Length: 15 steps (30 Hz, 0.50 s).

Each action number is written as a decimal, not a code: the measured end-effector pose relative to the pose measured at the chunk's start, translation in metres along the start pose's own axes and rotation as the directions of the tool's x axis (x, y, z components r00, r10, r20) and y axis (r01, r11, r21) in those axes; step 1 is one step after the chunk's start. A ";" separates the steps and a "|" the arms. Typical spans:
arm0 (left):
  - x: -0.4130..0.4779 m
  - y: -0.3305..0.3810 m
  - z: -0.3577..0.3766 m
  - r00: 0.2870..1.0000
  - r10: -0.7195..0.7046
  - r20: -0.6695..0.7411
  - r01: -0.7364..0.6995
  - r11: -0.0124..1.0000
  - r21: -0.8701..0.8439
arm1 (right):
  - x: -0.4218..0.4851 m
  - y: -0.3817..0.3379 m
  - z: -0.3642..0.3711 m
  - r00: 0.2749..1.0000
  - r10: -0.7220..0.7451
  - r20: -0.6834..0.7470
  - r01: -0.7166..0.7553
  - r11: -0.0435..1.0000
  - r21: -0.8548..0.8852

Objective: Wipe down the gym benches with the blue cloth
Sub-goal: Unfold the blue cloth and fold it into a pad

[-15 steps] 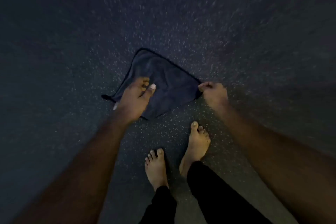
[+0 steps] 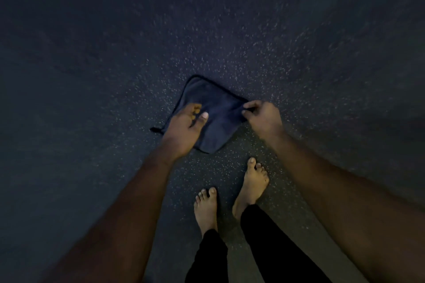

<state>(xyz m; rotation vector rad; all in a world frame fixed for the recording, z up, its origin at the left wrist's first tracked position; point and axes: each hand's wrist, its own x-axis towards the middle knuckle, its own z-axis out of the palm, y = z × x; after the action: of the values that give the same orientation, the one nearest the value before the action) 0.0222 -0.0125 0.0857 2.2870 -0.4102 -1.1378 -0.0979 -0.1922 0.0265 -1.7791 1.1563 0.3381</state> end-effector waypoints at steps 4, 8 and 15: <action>-0.058 0.086 -0.076 0.995 0.098 -0.035 -0.098 0.995 0.014 | -0.085 -0.104 -0.062 0.985 -0.175 0.013 0.174 0.985 0.016; -0.112 0.163 -0.143 0.973 0.216 -0.085 -0.214 0.976 0.031 | -0.159 -0.187 -0.126 0.952 -0.306 -0.031 0.305 0.952 -0.032; -0.227 0.285 -0.240 0.851 0.504 -0.143 -0.502 0.863 0.053 | -0.312 -0.326 -0.263 0.800 -0.572 -0.180 0.570 0.819 -0.069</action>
<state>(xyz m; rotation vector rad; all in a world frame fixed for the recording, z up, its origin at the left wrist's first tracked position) 0.0720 -0.0495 0.5175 2.0743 -0.8967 -0.6881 -0.0562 -0.2033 0.5466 -2.1055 0.6820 -0.1985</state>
